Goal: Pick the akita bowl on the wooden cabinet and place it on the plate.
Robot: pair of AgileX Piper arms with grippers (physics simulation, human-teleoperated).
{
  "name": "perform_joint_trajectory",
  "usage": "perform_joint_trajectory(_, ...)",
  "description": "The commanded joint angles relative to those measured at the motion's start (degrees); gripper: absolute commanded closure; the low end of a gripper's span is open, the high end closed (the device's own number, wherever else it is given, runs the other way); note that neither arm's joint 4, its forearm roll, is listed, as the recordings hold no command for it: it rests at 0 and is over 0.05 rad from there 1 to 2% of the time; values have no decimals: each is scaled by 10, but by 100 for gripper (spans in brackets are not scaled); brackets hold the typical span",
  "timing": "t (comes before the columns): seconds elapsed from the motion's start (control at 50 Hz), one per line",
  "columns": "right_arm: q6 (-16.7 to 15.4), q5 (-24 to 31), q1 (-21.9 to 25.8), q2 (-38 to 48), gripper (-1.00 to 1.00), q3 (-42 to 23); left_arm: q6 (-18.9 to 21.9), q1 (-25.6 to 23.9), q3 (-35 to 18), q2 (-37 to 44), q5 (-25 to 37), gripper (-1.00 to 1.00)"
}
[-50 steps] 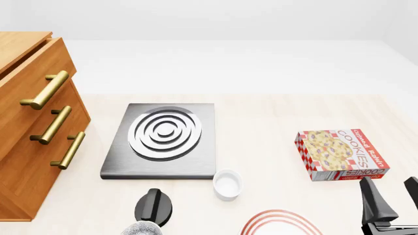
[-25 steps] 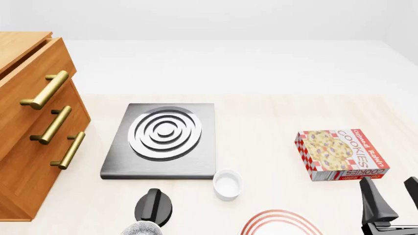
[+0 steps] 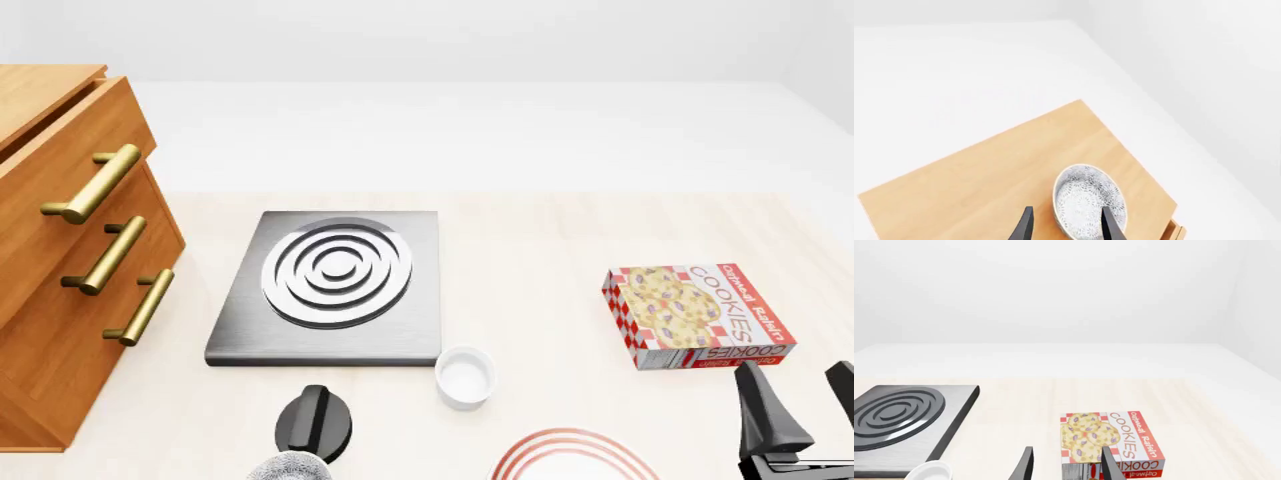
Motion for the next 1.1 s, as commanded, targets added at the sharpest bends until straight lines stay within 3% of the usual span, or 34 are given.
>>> perform_joint_trajectory(0.02,0,0,0,0,-100,0,-13,0,-1,17,-4,-100)
perform_joint_trajectory(0.48,0,0,0,0,-100,0,-36,0,7,49,-24,-100)
perform_joint_trajectory(1.1,0,0,0,0,-100,0,-36,-13,3,75,-33,-100)
